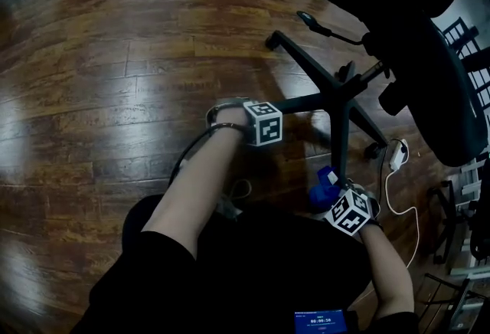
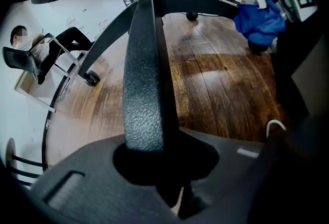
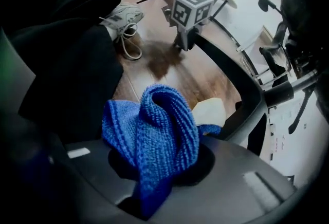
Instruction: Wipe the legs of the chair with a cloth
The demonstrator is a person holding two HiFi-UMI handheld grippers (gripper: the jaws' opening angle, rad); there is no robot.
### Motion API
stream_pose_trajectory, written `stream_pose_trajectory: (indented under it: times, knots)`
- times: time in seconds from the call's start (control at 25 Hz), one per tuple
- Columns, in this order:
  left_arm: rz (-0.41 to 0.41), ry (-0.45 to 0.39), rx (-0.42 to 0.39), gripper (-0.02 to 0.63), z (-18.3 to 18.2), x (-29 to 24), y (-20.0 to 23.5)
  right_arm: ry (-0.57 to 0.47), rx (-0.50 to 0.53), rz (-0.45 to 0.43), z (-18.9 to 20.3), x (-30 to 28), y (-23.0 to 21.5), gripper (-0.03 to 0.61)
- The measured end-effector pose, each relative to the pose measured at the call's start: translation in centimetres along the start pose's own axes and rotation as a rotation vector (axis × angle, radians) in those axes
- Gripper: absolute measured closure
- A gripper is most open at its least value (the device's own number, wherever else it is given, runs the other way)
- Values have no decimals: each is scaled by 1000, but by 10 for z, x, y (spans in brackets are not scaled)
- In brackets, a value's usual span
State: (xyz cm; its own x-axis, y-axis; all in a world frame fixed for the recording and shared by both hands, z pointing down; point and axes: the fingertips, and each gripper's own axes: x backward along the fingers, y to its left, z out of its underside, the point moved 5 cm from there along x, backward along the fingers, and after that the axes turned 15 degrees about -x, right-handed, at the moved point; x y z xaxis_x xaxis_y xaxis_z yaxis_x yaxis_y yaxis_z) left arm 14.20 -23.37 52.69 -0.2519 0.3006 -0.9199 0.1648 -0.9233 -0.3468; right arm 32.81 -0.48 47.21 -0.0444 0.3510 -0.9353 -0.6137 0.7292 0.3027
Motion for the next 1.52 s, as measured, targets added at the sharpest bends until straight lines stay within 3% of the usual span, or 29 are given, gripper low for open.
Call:
stream_pose_trajectory:
  times: [0.12,0.36,0.52,0.68,0.92,1.04,1.12,1.32,1.52]
  knots:
    - [2,5,2,540,-2,0,0,-25,-33,59,-20,-7,-39,497]
    - [-3,-19,3,541,-9,1,-2,-67,-119,275,-87,-28,-154,497]
    - [-2,-36,3,541,-10,0,-3,-102,-159,338,-112,-28,-183,495]
    - [-2,-40,1,541,-9,1,-2,-108,-183,306,-98,-23,-161,495]
    - [8,-39,1,541,-6,0,-2,19,-64,140,-30,-12,-53,495]
    - [13,-33,6,541,-4,-1,-2,81,-55,35,-1,-6,-11,495]
    - [19,-34,9,541,-6,-2,-3,97,-47,10,11,-5,3,495]
    - [22,-45,10,541,-7,-1,-4,146,3,44,7,-14,-4,495]
    - [26,-58,10,541,-8,1,-4,118,4,151,-43,-35,-75,496]
